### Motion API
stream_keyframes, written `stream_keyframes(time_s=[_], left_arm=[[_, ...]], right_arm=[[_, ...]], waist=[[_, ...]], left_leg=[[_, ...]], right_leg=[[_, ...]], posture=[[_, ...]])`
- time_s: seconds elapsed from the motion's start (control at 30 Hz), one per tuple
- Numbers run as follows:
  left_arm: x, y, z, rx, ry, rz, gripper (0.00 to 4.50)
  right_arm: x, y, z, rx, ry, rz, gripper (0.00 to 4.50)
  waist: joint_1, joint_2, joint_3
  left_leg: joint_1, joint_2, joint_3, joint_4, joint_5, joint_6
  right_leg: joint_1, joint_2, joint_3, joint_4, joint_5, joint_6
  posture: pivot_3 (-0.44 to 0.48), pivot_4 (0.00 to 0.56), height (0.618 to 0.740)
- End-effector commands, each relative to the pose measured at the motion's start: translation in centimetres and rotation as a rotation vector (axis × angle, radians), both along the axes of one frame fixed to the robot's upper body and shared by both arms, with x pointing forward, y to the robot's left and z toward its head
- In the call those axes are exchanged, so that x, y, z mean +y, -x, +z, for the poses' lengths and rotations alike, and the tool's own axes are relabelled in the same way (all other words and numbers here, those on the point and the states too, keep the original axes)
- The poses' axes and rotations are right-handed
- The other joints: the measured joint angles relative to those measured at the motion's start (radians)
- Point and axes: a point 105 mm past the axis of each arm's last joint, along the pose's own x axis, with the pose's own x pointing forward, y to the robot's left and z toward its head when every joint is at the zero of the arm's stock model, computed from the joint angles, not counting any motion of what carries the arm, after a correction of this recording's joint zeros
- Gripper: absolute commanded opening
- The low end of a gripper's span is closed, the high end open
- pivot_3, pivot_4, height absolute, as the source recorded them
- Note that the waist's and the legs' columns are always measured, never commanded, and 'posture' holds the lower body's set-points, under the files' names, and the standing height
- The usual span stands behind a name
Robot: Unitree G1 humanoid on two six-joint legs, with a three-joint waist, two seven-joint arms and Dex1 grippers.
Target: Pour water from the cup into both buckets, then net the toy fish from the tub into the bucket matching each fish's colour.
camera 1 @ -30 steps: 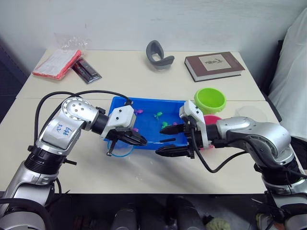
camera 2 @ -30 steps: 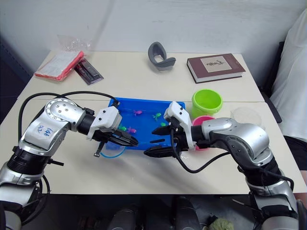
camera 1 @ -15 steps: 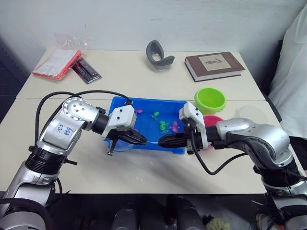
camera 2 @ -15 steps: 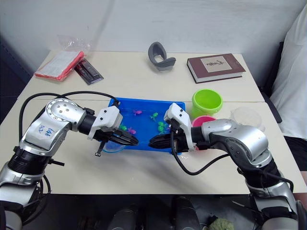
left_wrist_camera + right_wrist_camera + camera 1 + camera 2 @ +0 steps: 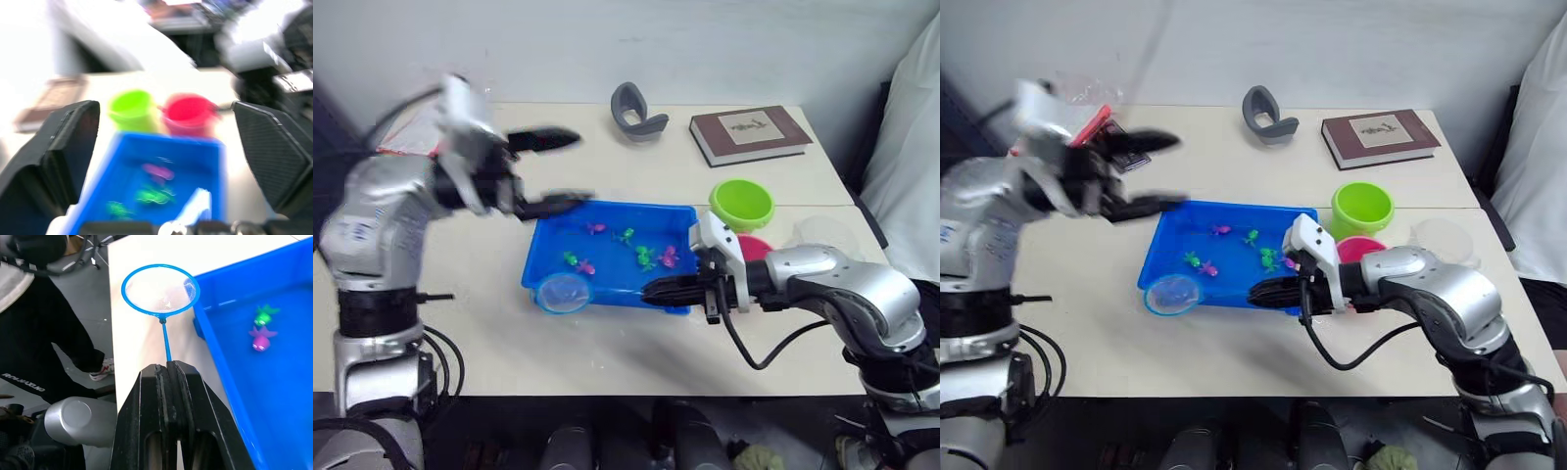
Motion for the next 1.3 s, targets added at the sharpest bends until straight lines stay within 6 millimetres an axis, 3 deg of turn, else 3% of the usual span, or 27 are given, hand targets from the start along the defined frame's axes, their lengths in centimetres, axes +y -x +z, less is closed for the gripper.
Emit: stream_keyframes(time_s=[0.03, 0.13, 0.23, 0.33, 0.57, 1.3], left_arm=[[3.8, 0.2, -0.7, 0.02, 0.004, 0.095, 4.44], [6.6, 0.7, -3.9, 0.067, -0.08, 0.192, 4.44], [7.8, 1.2, -6.9, 0.107, -0.114, 0.248, 4.44], [7.0, 1.7, -8.9, 0.125, -0.113, 0.252, 4.44], [3.9, 2.4, -11.3, 0.153, -0.084, 0.232, 4.44], [2.8, 2.3, -11.6, 0.174, -0.102, 0.195, 4.44]], right_arm=[[-1.6, 0.0, 1.0, -0.013, -0.021, -0.086, 0.0], [-3.8, -0.8, 0.7, 0.014, -0.01, -0.232, 0.0], [-5.9, -1.9, 0.1, 0.027, 0.033, -0.391, 0.0], [-6.9, -3.2, -0.4, 0.02, 0.051, -0.515, 0.0], [-7.1, -4.7, -1.5, 0.076, 0.104, -0.682, 0.0], [-5.9, -3.9, -2.6, 0.263, 0.077, -0.708, 0.0]], waist=[[-0.001, 0.0, 0.0], [-0.003, 0.0, 0.0], [-0.001, 0.0, 0.0], [0.005, 0.0, 0.0], [0.0, -0.001, 0.0], [-0.003, 0.0, 0.0]], left_leg=[[0.0, 0.0, 0.0, 0.0, 0.0, 0.0], [0.002, 0.0, 0.002, -0.001, 0.0, 0.0], [0.001, 0.0, 0.001, -0.001, 0.0, 0.0], [0.0, 0.0, 0.0, -0.001, 0.0, 0.0], [0.0, -0.001, -0.001, -0.001, 0.0, 0.0], [0.0, -0.001, 0.0, -0.001, 0.0, 0.0]], right_leg=[[0.0, 0.0, 0.0, 0.0, 0.0, 0.0], [0.0, 0.0, 0.0, 0.0, 0.0, 0.0], [0.0, -0.001, 0.0, 0.0, 0.0, 0.0], [0.0, -0.003, 0.0, 0.0, 0.0, 0.0], [0.0, -0.009, 0.004, 0.0, 0.0, 0.0], [0.0, -0.005, 0.003, 0.0, 0.0, 0.0]], posture=[[0.0, 0.15, 0.74], [0.0, 0.15, 0.74], [0.0, 0.15, 0.74], [0.0, 0.15, 0.74], [0.0, 0.15, 0.74], [0.0, 0.15, 0.74]])
